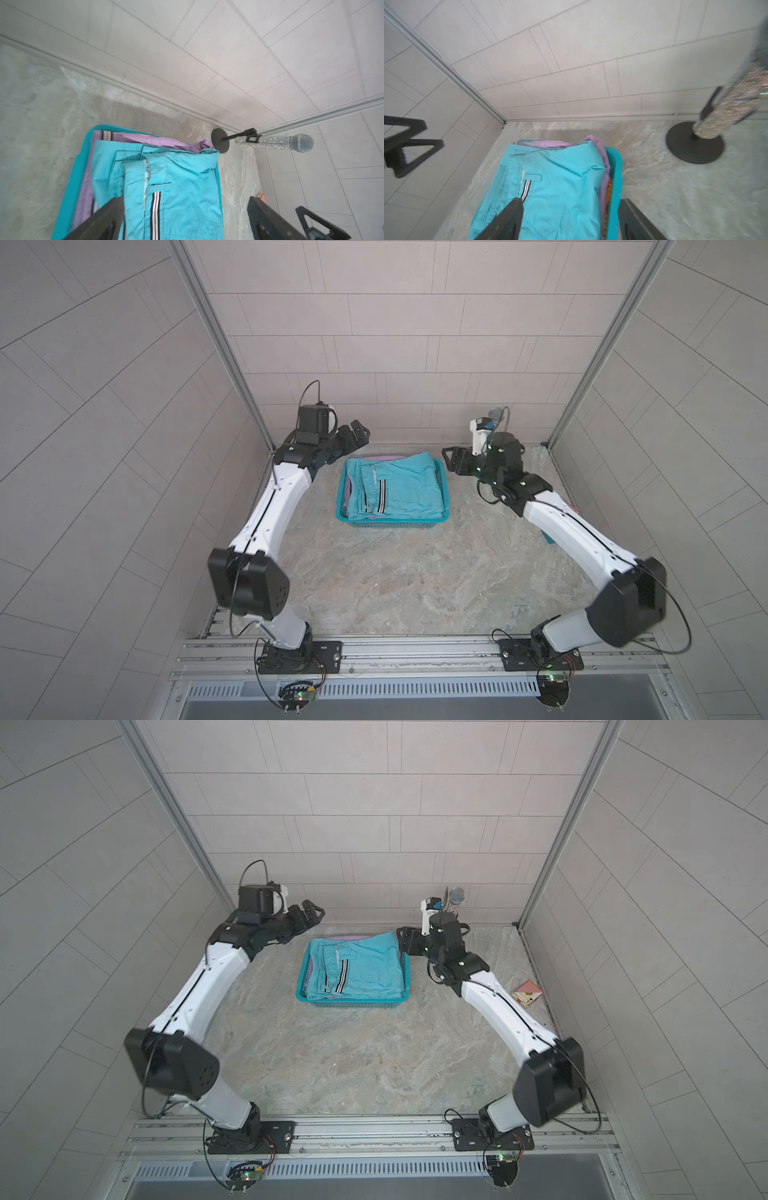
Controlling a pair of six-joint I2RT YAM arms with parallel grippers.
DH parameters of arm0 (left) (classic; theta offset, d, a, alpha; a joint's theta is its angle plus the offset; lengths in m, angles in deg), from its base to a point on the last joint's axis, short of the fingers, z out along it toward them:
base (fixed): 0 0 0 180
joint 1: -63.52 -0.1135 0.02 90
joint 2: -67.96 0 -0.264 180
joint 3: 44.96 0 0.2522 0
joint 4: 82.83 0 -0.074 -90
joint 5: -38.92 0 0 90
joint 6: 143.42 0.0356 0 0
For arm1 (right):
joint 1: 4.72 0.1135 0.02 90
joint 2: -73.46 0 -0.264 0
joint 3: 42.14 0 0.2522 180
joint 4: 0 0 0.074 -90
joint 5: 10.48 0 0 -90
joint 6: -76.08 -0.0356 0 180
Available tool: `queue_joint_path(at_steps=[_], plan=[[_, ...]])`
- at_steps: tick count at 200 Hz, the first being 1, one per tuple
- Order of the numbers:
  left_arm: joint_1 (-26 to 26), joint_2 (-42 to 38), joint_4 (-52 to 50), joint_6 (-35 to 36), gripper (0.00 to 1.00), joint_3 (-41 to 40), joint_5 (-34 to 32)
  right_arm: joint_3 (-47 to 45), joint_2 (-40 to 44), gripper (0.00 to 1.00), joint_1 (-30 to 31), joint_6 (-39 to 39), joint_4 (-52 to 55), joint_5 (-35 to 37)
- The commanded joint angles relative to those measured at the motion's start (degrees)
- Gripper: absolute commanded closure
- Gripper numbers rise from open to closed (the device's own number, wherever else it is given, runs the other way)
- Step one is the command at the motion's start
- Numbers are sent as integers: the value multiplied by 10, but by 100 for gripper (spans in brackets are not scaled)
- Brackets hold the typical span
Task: Put the folded long pants in the basket
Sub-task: Place the long pant in the basket, then reset both arms
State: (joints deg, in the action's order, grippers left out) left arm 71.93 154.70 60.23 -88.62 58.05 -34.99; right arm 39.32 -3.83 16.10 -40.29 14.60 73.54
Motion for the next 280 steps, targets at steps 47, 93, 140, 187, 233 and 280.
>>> queue_joint_path(at_steps=[47,93,140,187,233,280], plan=[[-23,-180,613,122,0,-597,-406,-533,74,0,-29,222,-635,312],[-29,-73,752,239,0,-668,-499,-497,48,0,-60,255,-513,388],[-92,1,897,168,0,-719,-358,-456,61,0,-137,187,-327,332],[-23,-200,517,272,0,-655,-473,-543,-33,0,-148,213,-599,318],[-34,-104,728,280,0,-742,-456,-474,-124,0,-158,231,-570,275],[-72,19,767,301,0,-685,-324,-478,-130,0,-176,218,-585,252]])
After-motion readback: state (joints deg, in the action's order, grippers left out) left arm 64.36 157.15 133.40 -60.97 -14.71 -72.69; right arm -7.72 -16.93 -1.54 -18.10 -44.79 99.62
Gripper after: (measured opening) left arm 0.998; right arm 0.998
